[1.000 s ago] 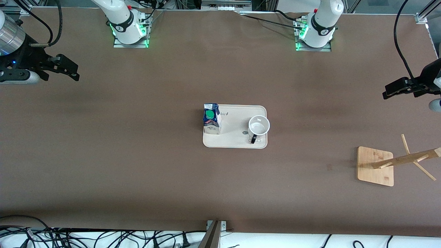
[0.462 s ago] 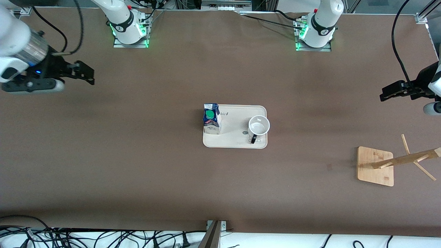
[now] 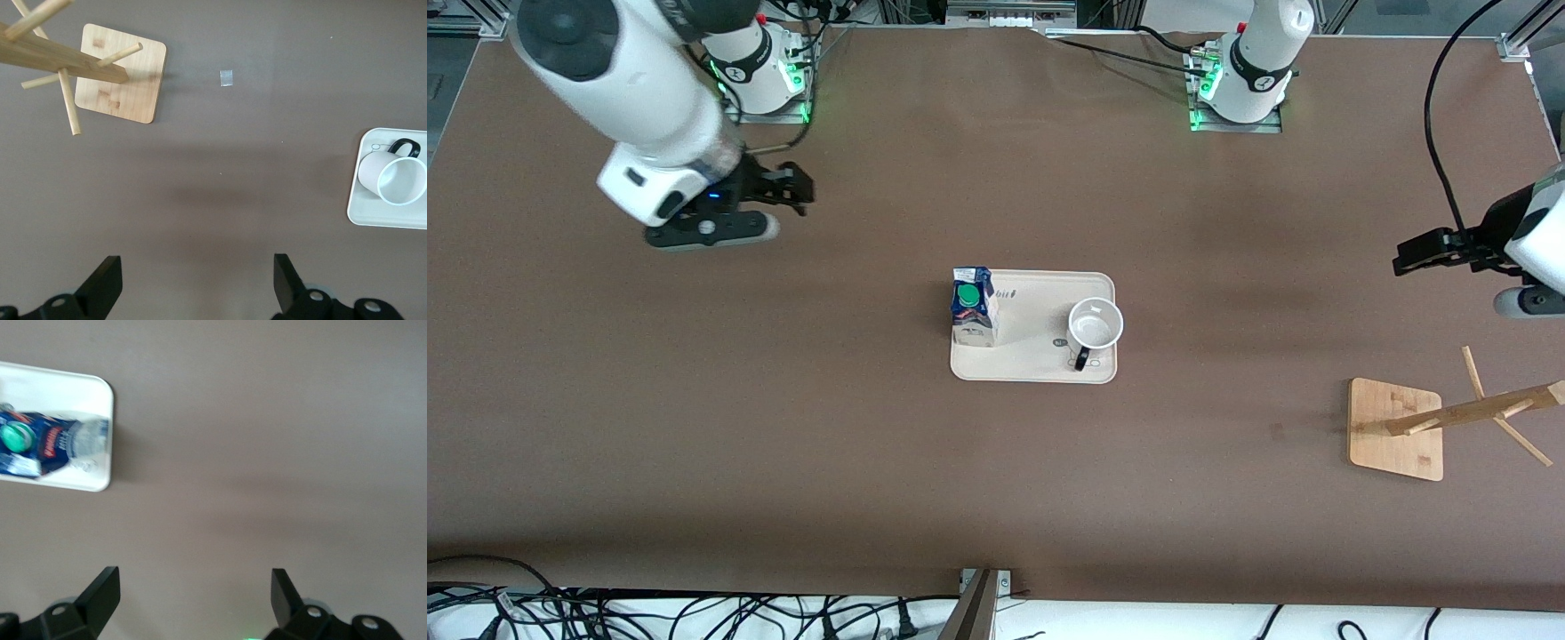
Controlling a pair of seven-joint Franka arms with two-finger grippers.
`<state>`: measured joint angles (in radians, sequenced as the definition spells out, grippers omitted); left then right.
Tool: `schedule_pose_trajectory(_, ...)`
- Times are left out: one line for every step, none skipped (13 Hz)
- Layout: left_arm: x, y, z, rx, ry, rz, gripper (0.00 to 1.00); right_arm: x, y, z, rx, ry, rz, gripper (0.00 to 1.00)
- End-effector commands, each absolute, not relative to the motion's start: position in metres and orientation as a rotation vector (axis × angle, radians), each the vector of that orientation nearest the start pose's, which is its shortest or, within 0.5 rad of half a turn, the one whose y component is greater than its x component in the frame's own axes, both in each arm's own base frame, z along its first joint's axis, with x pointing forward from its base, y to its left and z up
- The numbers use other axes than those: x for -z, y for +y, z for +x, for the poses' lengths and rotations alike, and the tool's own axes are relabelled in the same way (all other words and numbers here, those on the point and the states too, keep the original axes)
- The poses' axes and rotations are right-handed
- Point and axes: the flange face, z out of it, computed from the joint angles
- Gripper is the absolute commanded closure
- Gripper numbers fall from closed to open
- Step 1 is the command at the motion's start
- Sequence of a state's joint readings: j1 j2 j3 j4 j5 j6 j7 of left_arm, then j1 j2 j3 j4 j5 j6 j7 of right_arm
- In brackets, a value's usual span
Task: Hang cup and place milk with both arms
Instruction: 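Move the right gripper over the tray toward the milk carton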
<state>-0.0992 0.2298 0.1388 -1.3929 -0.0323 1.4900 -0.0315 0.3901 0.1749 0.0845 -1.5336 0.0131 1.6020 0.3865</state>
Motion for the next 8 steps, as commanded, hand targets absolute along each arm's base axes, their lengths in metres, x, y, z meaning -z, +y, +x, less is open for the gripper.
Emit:
schedule_pose_trajectory(-0.561, 0.016, 0.618, -0.206, -0.090, -3.129, 0.00, -0.509, 0.341, 0.553, -0.149, 0.013, -3.122, 0.00)
schedule_pose_trajectory(-0.560, 0.016, 0.618, -0.208, -0.076, -3.127, 0.00, -0.492, 0.361, 0.554, -0.152, 0.085, -3.083, 0.00)
schedule_pose_trajectory(-0.559, 0.016, 0.618, -0.208, -0.069, -3.118, 0.00, -0.475, 0.381, 0.556, -0.142, 0.154, -3.046, 0.00)
schedule_pose_trajectory(-0.559, 0.015, 0.619, -0.207, -0.066, -3.114, 0.00, -0.459, 0.404, 0.553, -0.111, 0.195, -3.024, 0.00)
schedule_pose_trajectory(-0.556, 0.012, 0.620, -0.214, -0.061, -3.112, 0.00, -0.439, 0.426, 0.549, -0.096, 0.242, -3.010, 0.00)
schedule_pose_trajectory(-0.549, 0.011, 0.622, -0.231, -0.064, -3.110, 0.00, -0.424, 0.443, 0.546, -0.078, 0.291, -2.998, 0.00)
schedule_pose_trajectory(-0.544, 0.012, 0.624, -0.245, -0.068, -3.109, 0.00, -0.409, 0.459, 0.540, -0.066, 0.326, -2.990, 0.00)
schedule_pose_trajectory(-0.537, 0.015, 0.626, -0.266, -0.075, -3.106, 0.00, -0.400, 0.470, 0.535, -0.063, 0.352, -2.987, 0.00)
